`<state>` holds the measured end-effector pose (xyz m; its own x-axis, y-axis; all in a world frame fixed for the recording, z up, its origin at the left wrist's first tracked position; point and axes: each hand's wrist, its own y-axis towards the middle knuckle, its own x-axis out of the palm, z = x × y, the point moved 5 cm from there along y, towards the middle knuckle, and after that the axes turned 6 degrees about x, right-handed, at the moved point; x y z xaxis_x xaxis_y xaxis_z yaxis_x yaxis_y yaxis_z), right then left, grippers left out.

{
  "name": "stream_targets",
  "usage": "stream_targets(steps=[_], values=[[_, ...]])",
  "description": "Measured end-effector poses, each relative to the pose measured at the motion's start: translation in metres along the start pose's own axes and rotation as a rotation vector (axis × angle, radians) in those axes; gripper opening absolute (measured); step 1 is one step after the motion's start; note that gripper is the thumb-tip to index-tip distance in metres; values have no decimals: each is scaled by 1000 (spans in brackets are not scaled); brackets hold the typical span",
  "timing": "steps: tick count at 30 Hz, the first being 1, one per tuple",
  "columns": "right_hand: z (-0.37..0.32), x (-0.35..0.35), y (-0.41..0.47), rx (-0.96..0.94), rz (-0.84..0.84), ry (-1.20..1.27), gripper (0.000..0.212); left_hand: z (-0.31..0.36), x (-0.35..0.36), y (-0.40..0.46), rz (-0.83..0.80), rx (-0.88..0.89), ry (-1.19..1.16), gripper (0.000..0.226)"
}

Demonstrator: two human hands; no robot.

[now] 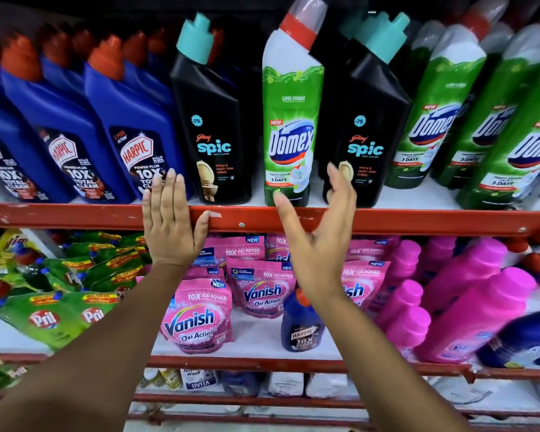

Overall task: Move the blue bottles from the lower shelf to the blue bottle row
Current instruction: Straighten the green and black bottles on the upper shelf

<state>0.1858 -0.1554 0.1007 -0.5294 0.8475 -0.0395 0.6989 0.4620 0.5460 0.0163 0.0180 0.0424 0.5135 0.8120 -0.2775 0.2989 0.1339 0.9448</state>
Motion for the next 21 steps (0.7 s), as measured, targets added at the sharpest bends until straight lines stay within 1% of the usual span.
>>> stream_targets(steps=[4,6,12,16,21], values=[[-17,34,35,-33,69,-26,87,0,1,0,-16,-3,-6,65],[-20,49,45,-22,85,-58,92,0,0,-1,-17,-1,-10,64],[-27,67,50,-29,238,-185,83,-1,1,0,9,4,1,63],[-29,69,47,-50,251,-185,81,-1,1,0,25,13,13,62],[-45,50,41,-149,254,-136,80,-1,1,0,19,-3,-21,62]])
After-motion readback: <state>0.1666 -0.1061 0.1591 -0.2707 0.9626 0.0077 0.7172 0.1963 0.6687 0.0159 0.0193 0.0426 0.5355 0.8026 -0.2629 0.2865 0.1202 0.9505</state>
